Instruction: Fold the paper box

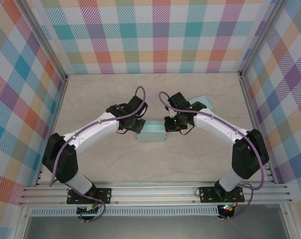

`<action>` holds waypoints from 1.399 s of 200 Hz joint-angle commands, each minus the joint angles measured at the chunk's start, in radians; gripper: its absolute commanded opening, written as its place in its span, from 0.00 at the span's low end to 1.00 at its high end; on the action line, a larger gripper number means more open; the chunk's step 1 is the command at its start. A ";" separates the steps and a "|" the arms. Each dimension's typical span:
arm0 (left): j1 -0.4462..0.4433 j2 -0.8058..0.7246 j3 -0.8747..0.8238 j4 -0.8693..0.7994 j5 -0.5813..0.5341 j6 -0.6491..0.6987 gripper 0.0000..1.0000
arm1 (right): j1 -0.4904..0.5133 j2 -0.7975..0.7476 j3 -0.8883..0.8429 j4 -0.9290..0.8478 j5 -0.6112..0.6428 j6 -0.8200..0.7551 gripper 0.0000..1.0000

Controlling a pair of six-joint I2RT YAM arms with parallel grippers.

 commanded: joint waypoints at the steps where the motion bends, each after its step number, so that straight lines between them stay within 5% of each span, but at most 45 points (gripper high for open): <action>1: -0.007 -0.001 -0.007 0.050 0.083 -0.026 0.08 | 0.017 0.022 0.035 0.065 -0.087 0.010 0.02; 98: 0.000 -0.089 -0.110 0.175 0.043 -0.118 0.18 | 0.039 0.060 0.035 -0.002 0.037 -0.005 0.00; 128: 0.005 -0.137 -0.131 0.192 0.009 -0.132 0.32 | 0.044 0.061 0.042 -0.018 0.069 -0.010 0.00; 252: 0.018 -0.150 -0.109 0.078 -0.162 -0.095 0.31 | 0.050 0.061 0.064 -0.035 0.089 -0.021 0.00; 280: 0.019 -0.160 -0.107 0.077 -0.156 -0.093 0.21 | 0.051 0.061 0.064 -0.037 0.089 -0.021 0.00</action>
